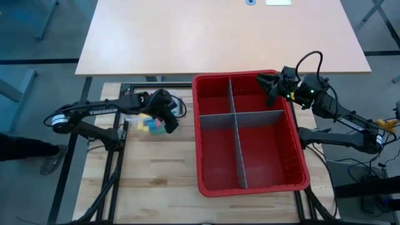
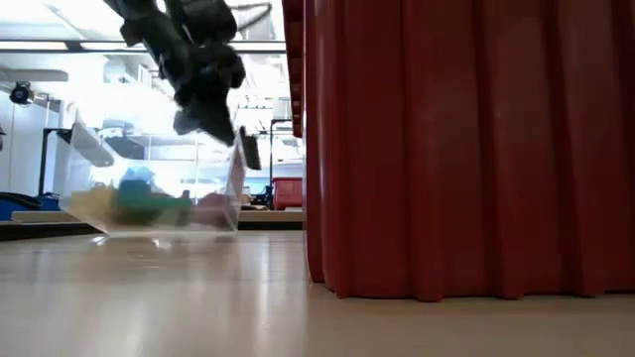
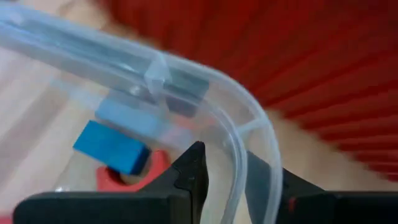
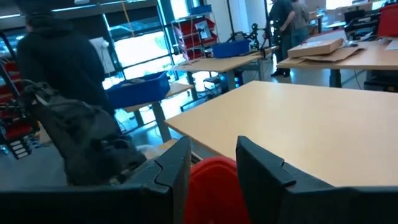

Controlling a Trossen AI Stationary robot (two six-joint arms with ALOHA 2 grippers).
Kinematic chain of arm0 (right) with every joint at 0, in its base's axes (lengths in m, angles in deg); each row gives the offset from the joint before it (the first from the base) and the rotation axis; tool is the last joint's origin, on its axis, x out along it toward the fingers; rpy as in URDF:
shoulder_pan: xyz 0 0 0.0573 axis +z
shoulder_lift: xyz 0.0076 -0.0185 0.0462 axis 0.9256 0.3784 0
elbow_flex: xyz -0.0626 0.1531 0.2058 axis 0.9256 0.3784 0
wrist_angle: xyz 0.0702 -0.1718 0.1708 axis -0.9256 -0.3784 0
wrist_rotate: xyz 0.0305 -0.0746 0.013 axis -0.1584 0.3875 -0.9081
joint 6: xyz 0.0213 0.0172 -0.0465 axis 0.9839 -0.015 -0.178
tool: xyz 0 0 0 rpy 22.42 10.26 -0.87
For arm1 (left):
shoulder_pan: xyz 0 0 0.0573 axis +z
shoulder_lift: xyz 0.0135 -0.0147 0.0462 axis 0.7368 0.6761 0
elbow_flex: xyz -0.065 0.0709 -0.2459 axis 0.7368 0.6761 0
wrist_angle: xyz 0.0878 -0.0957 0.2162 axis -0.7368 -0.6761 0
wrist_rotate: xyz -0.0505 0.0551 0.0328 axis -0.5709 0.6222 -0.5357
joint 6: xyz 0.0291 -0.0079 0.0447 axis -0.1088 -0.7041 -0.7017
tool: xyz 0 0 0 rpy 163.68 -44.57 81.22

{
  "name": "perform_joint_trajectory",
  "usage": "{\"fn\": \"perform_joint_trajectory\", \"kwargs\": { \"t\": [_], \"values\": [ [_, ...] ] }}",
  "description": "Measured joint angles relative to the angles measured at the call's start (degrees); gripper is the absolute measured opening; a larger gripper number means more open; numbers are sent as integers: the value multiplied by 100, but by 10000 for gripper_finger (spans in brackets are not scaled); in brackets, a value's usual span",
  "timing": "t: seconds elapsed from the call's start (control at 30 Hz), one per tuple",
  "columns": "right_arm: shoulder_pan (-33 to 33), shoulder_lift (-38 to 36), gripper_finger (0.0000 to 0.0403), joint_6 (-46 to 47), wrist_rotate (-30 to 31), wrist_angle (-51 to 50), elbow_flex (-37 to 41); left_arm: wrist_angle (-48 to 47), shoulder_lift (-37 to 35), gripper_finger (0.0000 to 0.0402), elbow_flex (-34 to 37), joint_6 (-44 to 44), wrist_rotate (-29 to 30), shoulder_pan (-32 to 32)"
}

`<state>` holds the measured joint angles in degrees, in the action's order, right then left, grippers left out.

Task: Sort blocks
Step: Remove the blocks from the transparent bin

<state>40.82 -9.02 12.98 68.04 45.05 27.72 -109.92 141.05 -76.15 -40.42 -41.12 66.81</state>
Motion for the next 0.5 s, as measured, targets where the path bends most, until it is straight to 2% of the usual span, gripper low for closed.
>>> {"fn": "perform_joint_trajectory", "kwargs": {
  "t": [0.17,0.37,0.5],
  "values": [
    [0,50,118,-2,38,-14,0,338,-168,71,0,338,-59,-326],
    [-28,74,126,-79,142,-11,0,303,-209,94,-170,381,-49,-367],
    [-59,74,124,-79,144,-13,0,311,-178,96,-199,369,-31,-367]
  ]
}}
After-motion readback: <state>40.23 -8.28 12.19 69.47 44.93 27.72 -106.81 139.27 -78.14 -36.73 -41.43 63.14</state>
